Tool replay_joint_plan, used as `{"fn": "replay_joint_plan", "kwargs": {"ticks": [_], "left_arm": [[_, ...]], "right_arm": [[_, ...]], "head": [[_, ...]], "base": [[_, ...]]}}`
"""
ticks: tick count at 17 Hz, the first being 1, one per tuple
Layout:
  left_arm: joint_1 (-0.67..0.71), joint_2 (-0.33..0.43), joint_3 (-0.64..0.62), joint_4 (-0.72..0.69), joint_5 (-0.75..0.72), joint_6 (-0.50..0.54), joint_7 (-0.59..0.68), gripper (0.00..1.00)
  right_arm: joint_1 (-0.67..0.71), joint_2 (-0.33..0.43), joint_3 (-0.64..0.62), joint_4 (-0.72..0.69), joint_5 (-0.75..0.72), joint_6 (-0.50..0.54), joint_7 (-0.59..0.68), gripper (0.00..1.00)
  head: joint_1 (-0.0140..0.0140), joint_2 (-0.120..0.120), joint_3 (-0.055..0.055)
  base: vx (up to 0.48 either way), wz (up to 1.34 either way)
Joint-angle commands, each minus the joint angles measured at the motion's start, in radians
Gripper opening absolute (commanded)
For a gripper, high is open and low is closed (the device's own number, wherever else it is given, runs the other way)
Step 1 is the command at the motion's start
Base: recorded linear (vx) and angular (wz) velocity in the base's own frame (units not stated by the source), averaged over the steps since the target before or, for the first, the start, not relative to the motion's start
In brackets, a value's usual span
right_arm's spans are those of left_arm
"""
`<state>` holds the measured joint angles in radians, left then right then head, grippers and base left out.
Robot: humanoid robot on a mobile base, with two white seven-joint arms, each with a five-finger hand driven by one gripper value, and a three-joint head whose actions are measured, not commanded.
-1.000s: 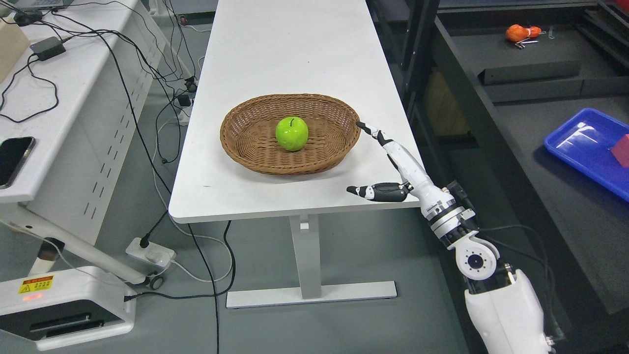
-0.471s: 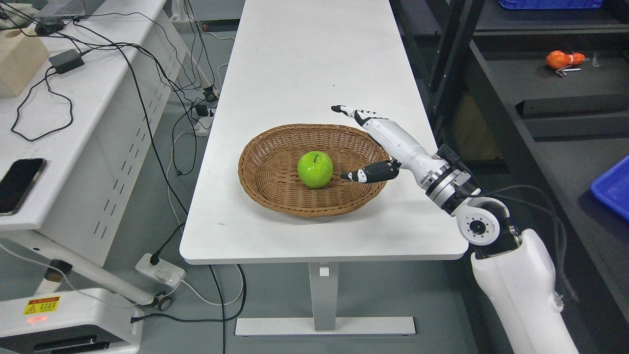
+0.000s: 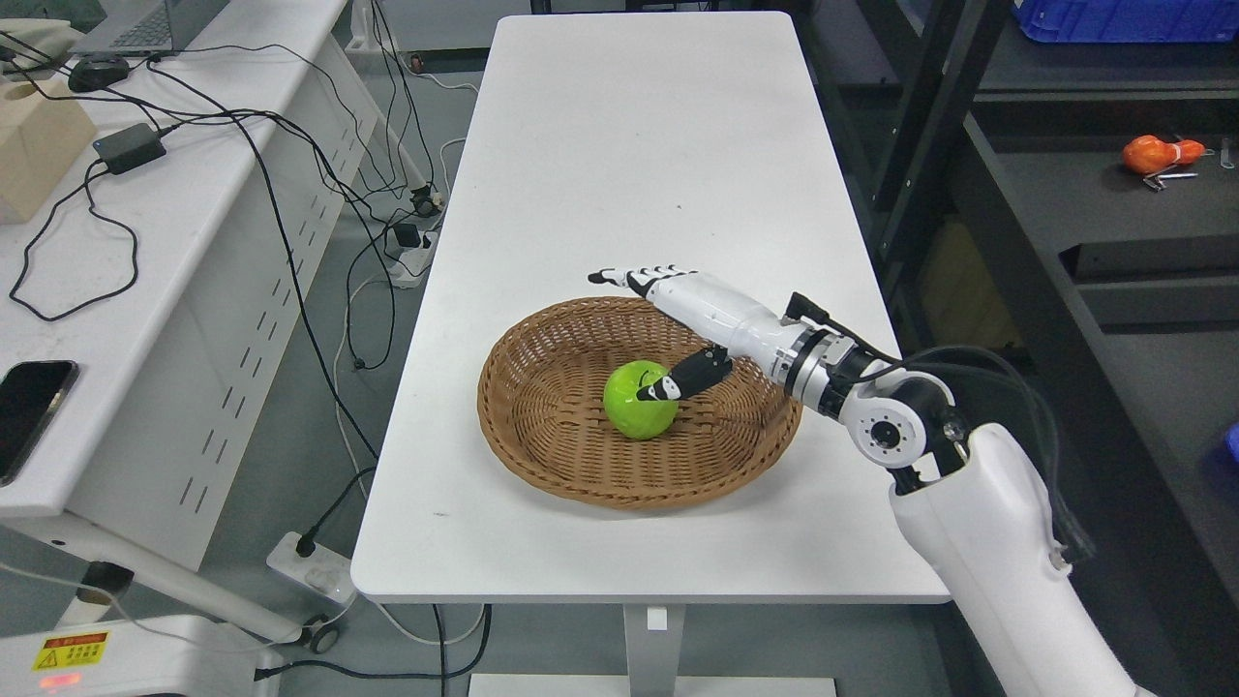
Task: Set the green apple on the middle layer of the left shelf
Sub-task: 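Close the right hand fingers around the green apple in the basket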
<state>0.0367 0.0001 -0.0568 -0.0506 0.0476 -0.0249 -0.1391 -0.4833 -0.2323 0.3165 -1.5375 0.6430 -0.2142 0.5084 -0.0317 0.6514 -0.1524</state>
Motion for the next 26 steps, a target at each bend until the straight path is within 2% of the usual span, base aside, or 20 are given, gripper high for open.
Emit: {"fn": "replay_joint_plan", "kwargs": {"ticks": [1, 5, 11, 20, 23, 26], "left_arm": [[0.000, 0.017, 0.000, 0.000, 0.000, 0.000, 0.000, 1.00], [0.000, 0.017, 0.000, 0.000, 0.000, 0.000, 0.001, 1.00], [0.000, 0.017, 0.000, 0.001, 0.000, 0.000, 0.000, 1.00], [0.000, 0.017, 0.000, 0.001, 0.000, 0.000, 0.001, 1.00], [0.000, 0.017, 0.000, 0.000, 0.000, 0.000, 0.000, 1.00], [0.000, 0.017, 0.000, 0.000, 0.000, 0.000, 0.001, 1.00]], "right_arm": [[-0.008, -0.002, 0.197, 0.102, 0.066, 0.001, 0.015, 1.00], [0.003, -0.025, 0.211, 0.103, 0.066, -0.034, 0.016, 1.00], [-0.006, -0.038, 0.190, 0.132, 0.076, -0.034, 0.016, 1.00], [-0.018, -0.150, 0.148, 0.131, 0.027, -0.036, 0.016, 1.00], [-0.018, -0.153, 0.148, 0.128, 0.021, -0.036, 0.010, 1.00], [-0.018, -0.154, 0.121, 0.123, 0.026, -0.088, 0.002, 0.74]], "head": [[0.0000, 0.000, 0.000], [0.0000, 0.000, 0.000], [0.0000, 0.000, 0.000], [0.0000, 0.000, 0.000], [0.0000, 0.000, 0.000], [0.0000, 0.000, 0.000]], "base": [[0.120, 0.02], [0.077, 0.00], [0.002, 0.00], [0.001, 0.00], [0.000, 0.00], [0.000, 0.00]]}}
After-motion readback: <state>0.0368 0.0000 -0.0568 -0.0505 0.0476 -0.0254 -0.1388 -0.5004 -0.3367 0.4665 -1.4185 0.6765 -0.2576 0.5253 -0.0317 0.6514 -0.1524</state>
